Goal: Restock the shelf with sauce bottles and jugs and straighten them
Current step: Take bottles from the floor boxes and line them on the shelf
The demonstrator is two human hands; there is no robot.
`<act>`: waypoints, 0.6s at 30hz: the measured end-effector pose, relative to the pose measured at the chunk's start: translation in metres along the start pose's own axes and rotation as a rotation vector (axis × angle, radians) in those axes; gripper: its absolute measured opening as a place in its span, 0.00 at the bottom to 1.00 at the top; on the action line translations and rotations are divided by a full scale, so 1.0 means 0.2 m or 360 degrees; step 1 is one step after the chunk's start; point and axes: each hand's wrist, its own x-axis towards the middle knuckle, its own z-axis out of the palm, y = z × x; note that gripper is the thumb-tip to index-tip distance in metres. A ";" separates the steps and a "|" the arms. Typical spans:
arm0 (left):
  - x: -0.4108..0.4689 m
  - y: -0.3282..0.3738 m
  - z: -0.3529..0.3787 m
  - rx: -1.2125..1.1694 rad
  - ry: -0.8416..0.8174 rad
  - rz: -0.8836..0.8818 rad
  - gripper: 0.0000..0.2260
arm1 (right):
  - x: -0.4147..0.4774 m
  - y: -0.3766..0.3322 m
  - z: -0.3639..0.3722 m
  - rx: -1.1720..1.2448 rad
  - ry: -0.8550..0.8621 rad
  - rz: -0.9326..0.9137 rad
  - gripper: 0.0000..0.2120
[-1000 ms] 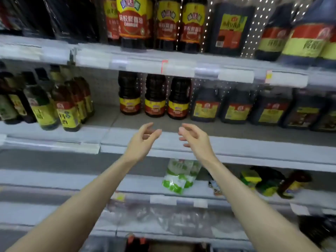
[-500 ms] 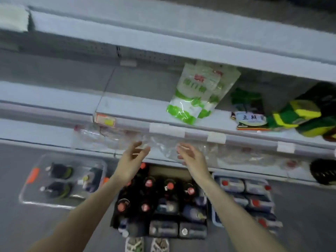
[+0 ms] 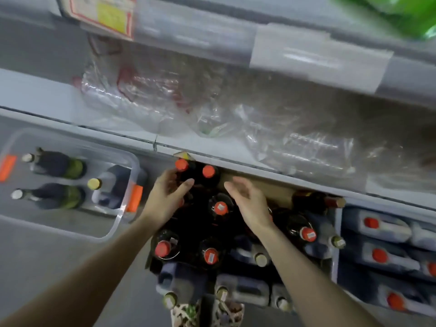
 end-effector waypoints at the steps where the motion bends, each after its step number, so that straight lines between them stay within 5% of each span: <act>1: 0.07 -0.08 0.01 -0.0012 0.0001 0.0016 0.14 | 0.08 0.06 0.05 -0.0017 -0.0032 -0.0011 0.18; 10: 0.56 -0.52 0.00 0.0028 -0.0177 0.0265 0.22 | 0.57 0.35 0.26 -0.0141 -0.0365 -0.0280 0.20; 18: 0.76 -0.68 0.00 0.0140 -0.0166 0.0466 0.09 | 0.73 0.46 0.36 -0.0257 -0.0433 -0.0460 0.11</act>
